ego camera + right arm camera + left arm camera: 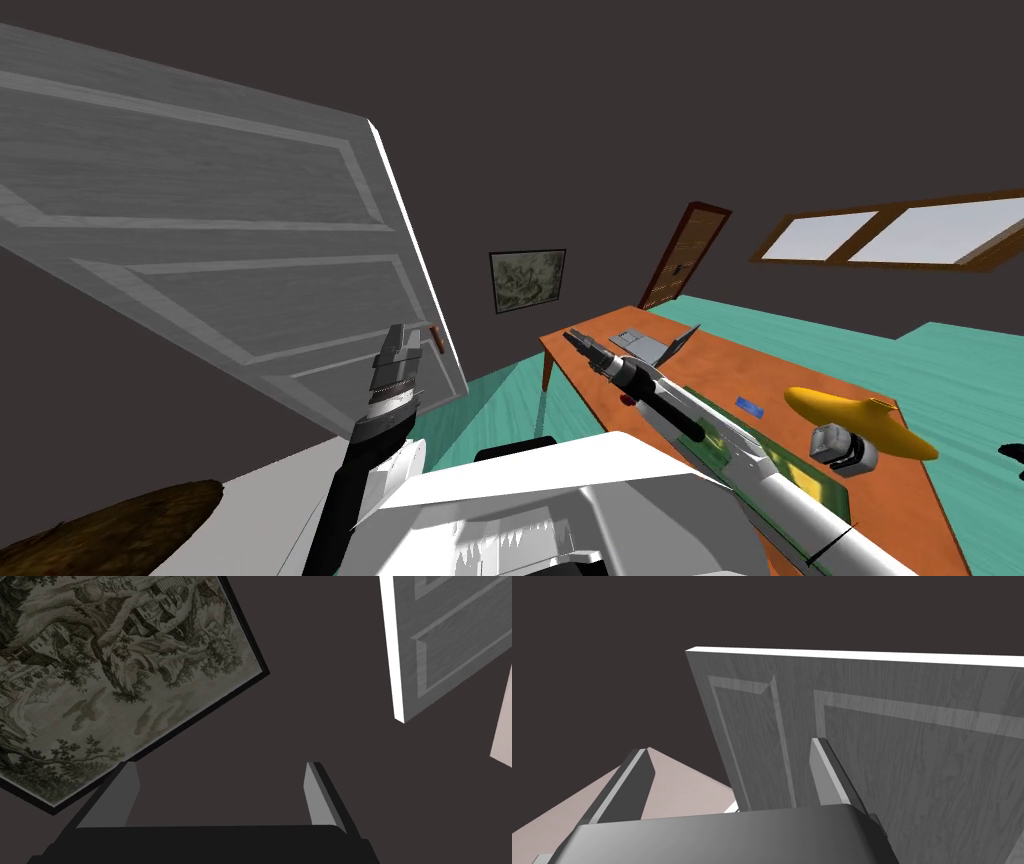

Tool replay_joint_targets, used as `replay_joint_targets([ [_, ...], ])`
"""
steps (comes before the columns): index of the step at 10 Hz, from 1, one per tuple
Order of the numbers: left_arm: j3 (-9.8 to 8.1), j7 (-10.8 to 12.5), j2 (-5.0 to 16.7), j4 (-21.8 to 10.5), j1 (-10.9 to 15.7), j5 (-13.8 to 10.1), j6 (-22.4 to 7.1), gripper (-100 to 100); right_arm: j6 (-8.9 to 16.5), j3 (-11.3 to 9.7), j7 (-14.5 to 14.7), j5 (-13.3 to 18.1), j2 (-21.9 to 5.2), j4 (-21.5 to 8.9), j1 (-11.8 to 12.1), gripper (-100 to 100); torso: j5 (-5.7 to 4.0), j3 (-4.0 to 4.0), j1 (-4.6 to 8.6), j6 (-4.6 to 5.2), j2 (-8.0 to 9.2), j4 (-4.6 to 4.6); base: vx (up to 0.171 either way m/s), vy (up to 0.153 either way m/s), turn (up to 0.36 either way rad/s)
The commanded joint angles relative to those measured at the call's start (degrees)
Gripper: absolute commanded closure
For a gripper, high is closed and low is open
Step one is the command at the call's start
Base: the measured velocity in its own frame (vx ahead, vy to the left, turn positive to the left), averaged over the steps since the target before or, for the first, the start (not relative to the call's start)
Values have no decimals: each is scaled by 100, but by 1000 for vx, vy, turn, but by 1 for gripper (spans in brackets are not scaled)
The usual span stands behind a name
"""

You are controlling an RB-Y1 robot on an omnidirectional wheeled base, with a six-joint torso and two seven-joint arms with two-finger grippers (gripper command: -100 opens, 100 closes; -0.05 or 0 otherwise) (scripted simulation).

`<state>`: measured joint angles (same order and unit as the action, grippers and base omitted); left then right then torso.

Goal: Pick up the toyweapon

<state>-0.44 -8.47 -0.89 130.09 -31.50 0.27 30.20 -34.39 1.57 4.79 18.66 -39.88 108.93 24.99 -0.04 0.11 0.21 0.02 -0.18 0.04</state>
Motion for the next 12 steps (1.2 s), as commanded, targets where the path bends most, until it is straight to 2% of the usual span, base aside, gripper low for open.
replay_joint_targets([
  [1,0,0,0,0,0,0,0,0,68,-86,6,70,-183,-188,-57,-100,0,0,0,0,0,0,32,-40,38],
  [2,0,0,0,0,0,0,0,0,134,-176,7,170,-412,-372,-16,-100,0,-2,-4,0,3,-1,44,-45,77],
  [3,0,0,0,0,0,0,0,0,134,-176,7,170,-473,-465,-16,-100,0,0,-2,-2,0,0,41,-43,44],
  [4,0,0,0,0,0,0,0,0,201,-274,6,270,-706,-679,29,-100,0,0,-4,0,0,0,48,-46,58],
  [5,0,0,0,0,0,0,0,0,201,-274,6,270,-765,-743,29,-100,0,0,-3,0,0,0,45,-45,54],
  [6,0,0,0,0,0,0,0,0,268,-379,3,370,-1007,-904,79,-100,0,0,-3,1,0,0,55,-51,77],
  [7,0,0,0,0,0,0,0,0,268,-379,3,370,-1057,-1019,79,-100,-1,2,0,-1,-4,1,42,-45,42],
  [8,0,0,0,0,0,0,0,0,334,-492,-1,469,-1255,-1290,135,-100,-1,1,-3,0,-1,0,38,-50,80],
  [9,0,0,0,0,0,0,0,0,334,-492,-1,469,-1347,-1290,135,-100,-1,0,0,-1,0,0,41,-50,34],
  [10,0,0,0,0,0,0,0,0,398,-612,-7,566,-1545,-1553,194,-100,0,-1,-3,1,1,-1,43,-43,74],
  [11,0,0,0,0,0,0,0,0,398,-612,-7,566,-1633,-1553,194,-100,0,0,-4,0,1,0,35,-32,32],
  [12,0,0,0,0,0,0,0,0,461,-738,-15,661,-1853,-1804,256,-100,1,-2,-9,1,3,-1,44,-33,62],
])
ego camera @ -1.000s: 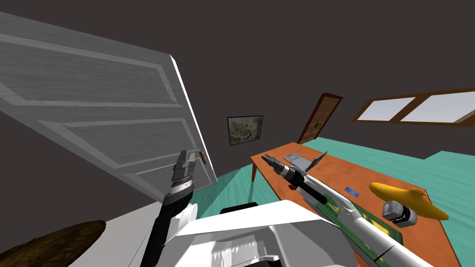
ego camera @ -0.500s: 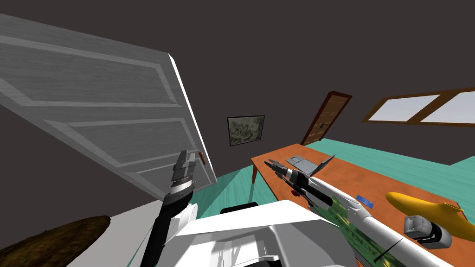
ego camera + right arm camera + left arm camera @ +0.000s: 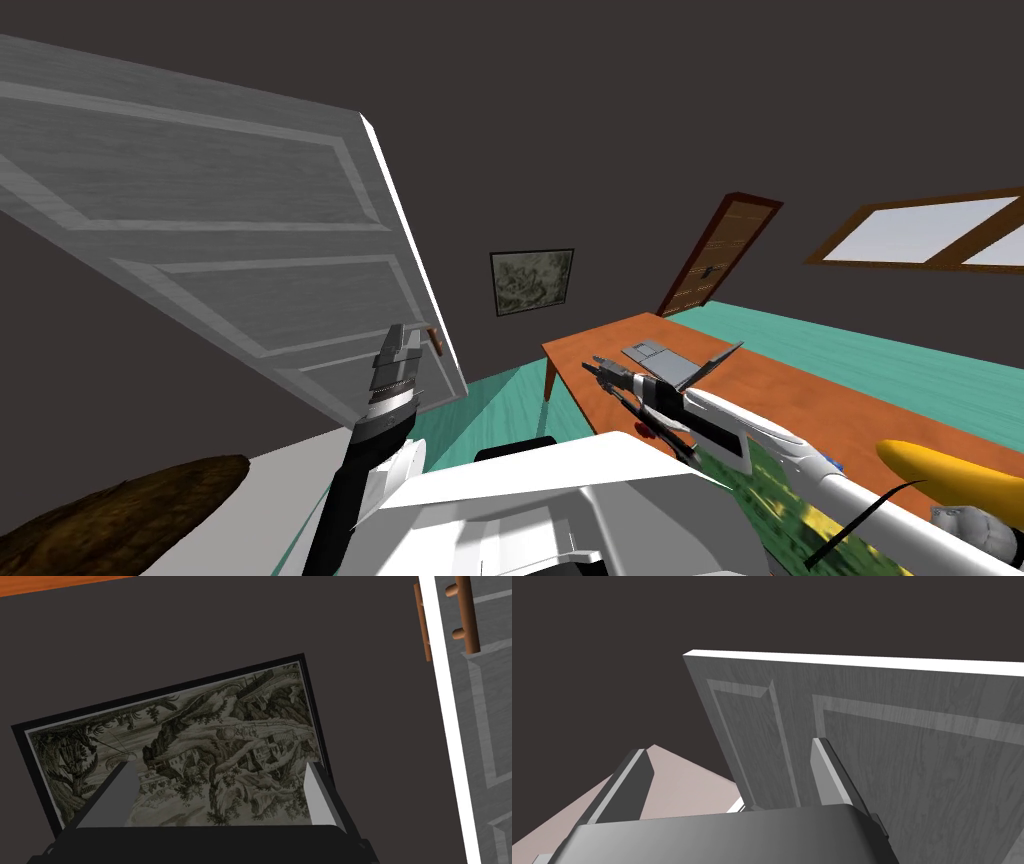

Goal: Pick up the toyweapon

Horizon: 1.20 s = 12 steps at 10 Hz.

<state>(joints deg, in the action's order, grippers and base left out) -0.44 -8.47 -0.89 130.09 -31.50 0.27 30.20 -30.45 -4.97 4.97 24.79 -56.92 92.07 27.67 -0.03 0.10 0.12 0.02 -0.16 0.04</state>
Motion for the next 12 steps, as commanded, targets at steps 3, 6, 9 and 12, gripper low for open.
replay_joint_targets([
  [3,0,0,0,0,0,0,0,0,126,-216,-43,140,-475,-356,52,-100,0,0,0,-1,0,0,37,-30,47],
  [6,0,0,0,0,0,0,0,0,237,-495,-70,312,-979,-780,186,-100,2,2,-8,-1,-3,0,40,-16,71],
  [9,0,0,0,0,0,0,0,0,338,-792,-105,467,-1432,-1127,324,-100,3,-1,-17,-1,1,0,32,5,59],
  [12,0,0,-1,0,0,0,0,0,432,-1109,-151,603,-1812,-1392,467,-100,4,-4,-24,1,7,-2,26,23,50],
])
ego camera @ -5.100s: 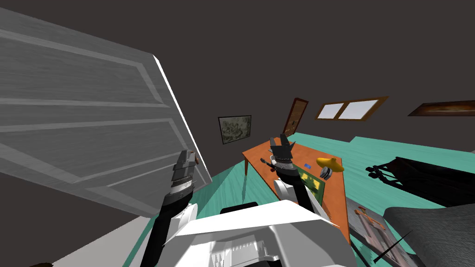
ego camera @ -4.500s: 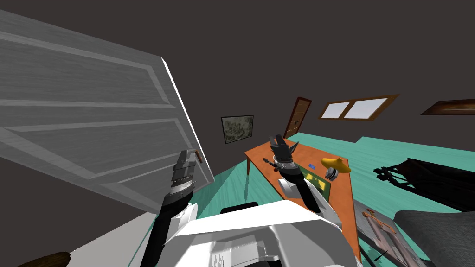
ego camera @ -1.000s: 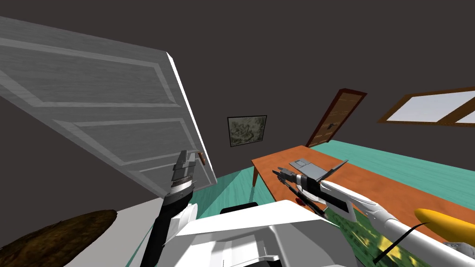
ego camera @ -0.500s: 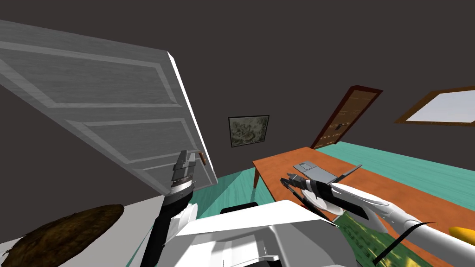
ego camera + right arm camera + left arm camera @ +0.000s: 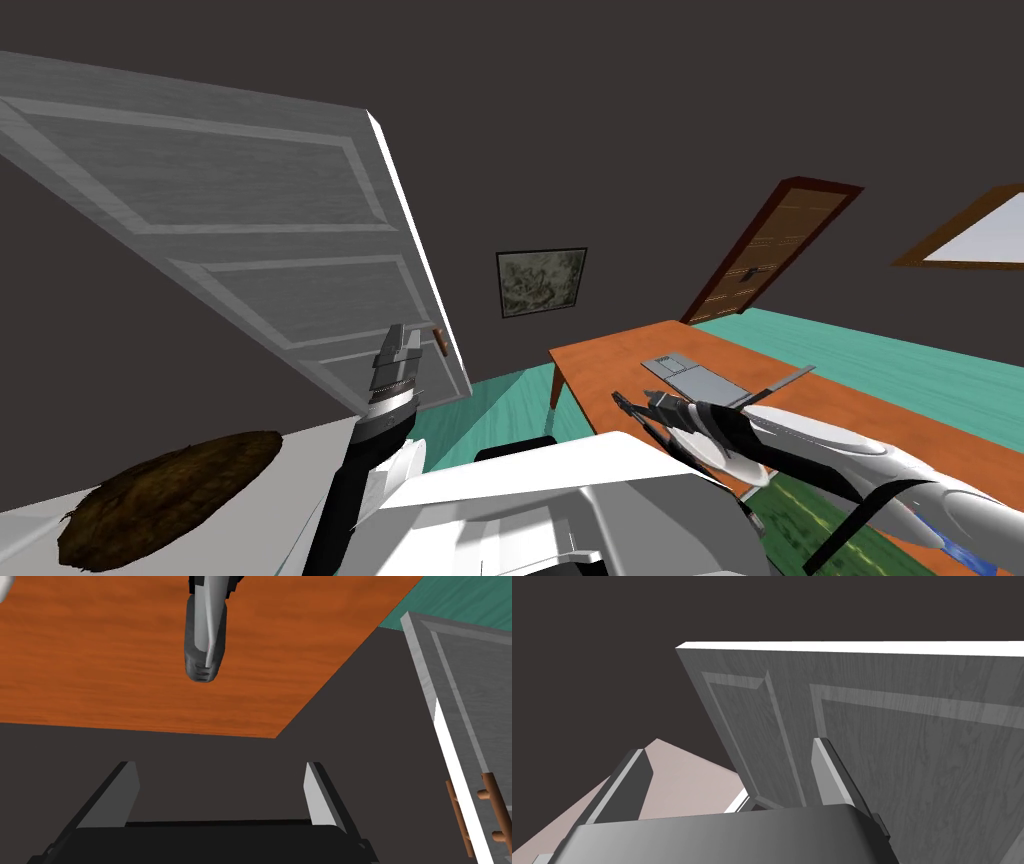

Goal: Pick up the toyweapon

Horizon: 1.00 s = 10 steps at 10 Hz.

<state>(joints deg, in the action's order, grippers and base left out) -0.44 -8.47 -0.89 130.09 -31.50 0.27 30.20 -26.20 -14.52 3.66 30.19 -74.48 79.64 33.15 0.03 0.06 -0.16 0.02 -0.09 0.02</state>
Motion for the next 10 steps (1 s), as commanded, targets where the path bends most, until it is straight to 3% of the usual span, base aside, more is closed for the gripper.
replay_joint_targets([
  [1,0,0,0,0,0,0,0,0,53,-286,-47,124,-215,-254,-8,-100,0,0,0,0,0,0,35,44,73],
  [4,0,0,0,0,0,0,0,0,192,-766,-136,270,-568,-473,189,-100,3,3,-16,1,-5,1,37,67,68],
  [8,0,0,0,0,0,0,0,0,366,-1235,-251,391,-792,-596,385,-100,1,0,-8,1,0,0,28,50,47],
  [9,0,0,0,0,0,0,0,0,296,-1157,-202,384,-708,-680,311,-100,1,0,-7,1,0,0,12,21,4],
  [10,0,0,0,0,0,0,0,0,272,-1168,-192,388,-704,-707,311,0,0,-2,0,0,4,-1,0,0,0],
])
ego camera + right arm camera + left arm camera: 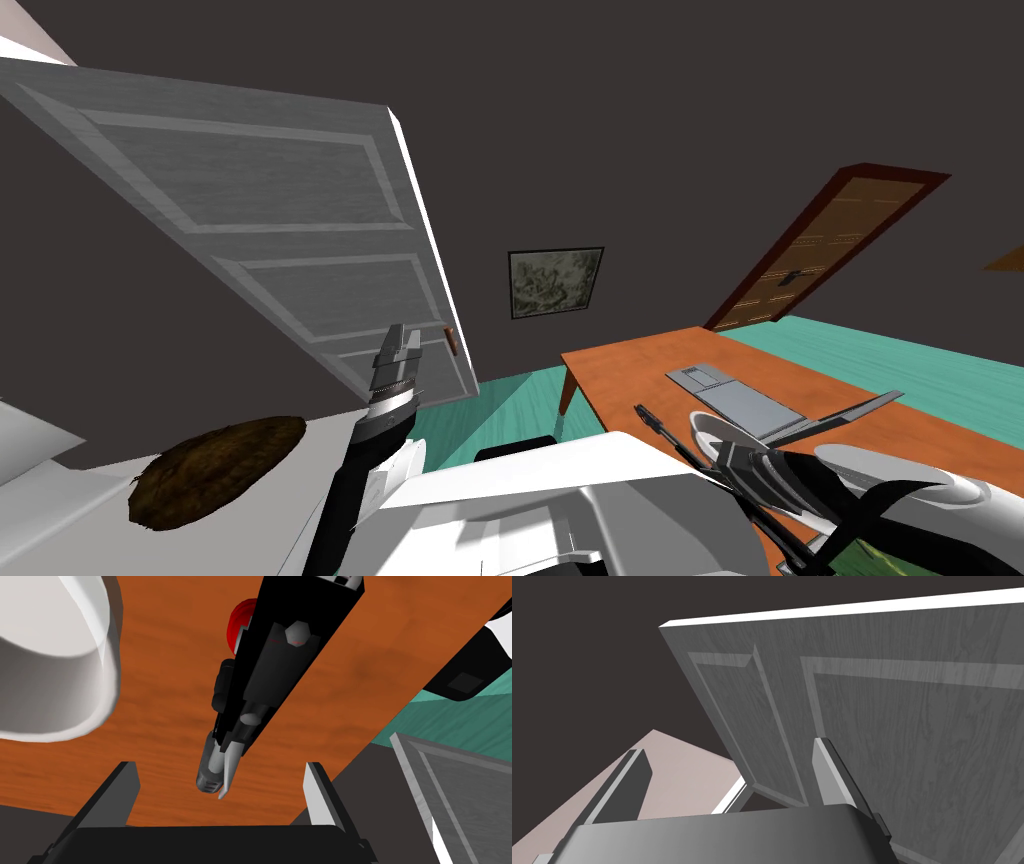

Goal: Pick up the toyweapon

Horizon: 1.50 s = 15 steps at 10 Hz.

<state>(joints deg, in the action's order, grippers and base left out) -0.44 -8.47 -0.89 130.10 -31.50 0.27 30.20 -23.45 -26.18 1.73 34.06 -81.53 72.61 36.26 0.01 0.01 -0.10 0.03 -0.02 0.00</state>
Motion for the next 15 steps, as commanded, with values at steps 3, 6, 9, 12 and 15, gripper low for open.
replay_joint_targets([
  [3,0,0,0,0,0,0,0,0,-21,-167,532,-577,85,-134,114,-100,-1,2,4,0,-4,1,21,0,61],
  [6,0,0,0,0,0,0,0,0,-32,-251,1004,-1078,128,-200,170,-100,-2,3,5,-2,-6,1,20,-3,52],
  [9,0,0,0,0,0,0,0,0,-53,-419,1505,-1598,214,-334,284,-100,-1,2,4,0,-4,1,20,-1,58],
  [12,0,0,0,0,0,0,0,0,-63,-502,1982,-2141,256,-401,341,-100,-1,3,5,-1,-5,1,20,-4,47],
  [15,0,0,0,0,0,0,0,0,-74,-586,2344,-2529,299,-467,398,-100,-1,2,6,1,-4,1,16,-3,35],
])
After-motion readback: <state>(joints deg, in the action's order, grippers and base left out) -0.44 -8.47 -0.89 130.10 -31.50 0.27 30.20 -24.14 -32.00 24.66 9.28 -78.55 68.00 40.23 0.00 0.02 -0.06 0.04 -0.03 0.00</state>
